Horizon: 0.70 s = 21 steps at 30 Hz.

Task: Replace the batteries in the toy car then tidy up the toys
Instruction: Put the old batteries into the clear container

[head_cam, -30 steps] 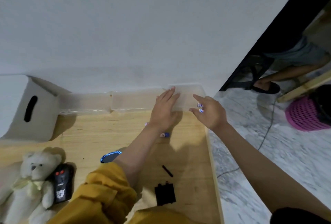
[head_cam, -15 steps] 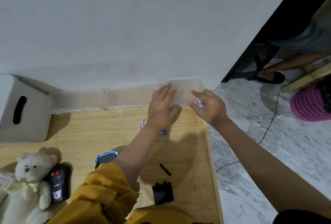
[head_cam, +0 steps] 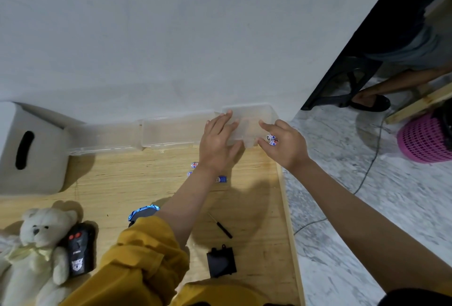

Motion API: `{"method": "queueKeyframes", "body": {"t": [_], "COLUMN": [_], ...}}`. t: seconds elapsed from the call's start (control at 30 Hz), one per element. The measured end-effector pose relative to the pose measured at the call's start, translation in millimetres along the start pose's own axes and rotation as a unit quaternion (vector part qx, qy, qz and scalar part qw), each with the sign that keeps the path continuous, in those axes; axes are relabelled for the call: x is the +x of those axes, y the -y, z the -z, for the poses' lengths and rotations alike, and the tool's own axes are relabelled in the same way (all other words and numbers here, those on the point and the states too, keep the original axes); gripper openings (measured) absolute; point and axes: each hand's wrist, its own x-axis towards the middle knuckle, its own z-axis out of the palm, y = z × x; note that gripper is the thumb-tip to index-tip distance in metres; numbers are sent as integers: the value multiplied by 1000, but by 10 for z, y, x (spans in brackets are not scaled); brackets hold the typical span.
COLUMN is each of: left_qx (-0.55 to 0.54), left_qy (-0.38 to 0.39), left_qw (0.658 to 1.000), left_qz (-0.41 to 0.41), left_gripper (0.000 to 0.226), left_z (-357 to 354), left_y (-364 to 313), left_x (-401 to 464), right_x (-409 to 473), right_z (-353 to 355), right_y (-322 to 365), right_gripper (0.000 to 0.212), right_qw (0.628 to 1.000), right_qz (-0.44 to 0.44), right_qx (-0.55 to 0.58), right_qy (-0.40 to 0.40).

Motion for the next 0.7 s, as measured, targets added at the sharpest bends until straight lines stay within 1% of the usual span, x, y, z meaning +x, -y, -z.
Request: {"method": "queueKeyframes", "body": {"t": [0.1, 0.23, 0.4, 0.47, 0.57, 0.63, 0.7], "left_qx": [2, 29, 85, 98, 114, 135, 157], "left_qy": [2, 14, 60, 66, 57, 29, -1], "left_qw": [1000, 999, 995, 993, 992, 990, 987], "left_qz": [3, 4, -5, 6, 22, 3, -21], "left_gripper": [42, 43, 46, 50, 75, 85, 90], "left_z": [-4, 22, 122, 136, 155, 157, 162], "left_y": [-15, -40, -96, -134, -183, -198, -209], "left_x": [12, 10, 10, 27, 64, 61, 41], "right_x": [0, 37, 137, 145, 202, 261, 325], "right_z": [11, 90, 206, 236, 342, 418, 451], "right_y": [5, 9, 46, 74, 150, 237, 317], "right_gripper": [40, 42, 44, 44, 46, 48, 48], "right_qw": [1000, 999, 996, 998, 999, 998, 993], "right_qz": [-4, 3, 0, -8, -23, -23, -36], "right_qx": [-3, -29, -56, -34, 22, 56, 95], "right_qy": [5, 38, 74, 61, 15, -20, -61]}}
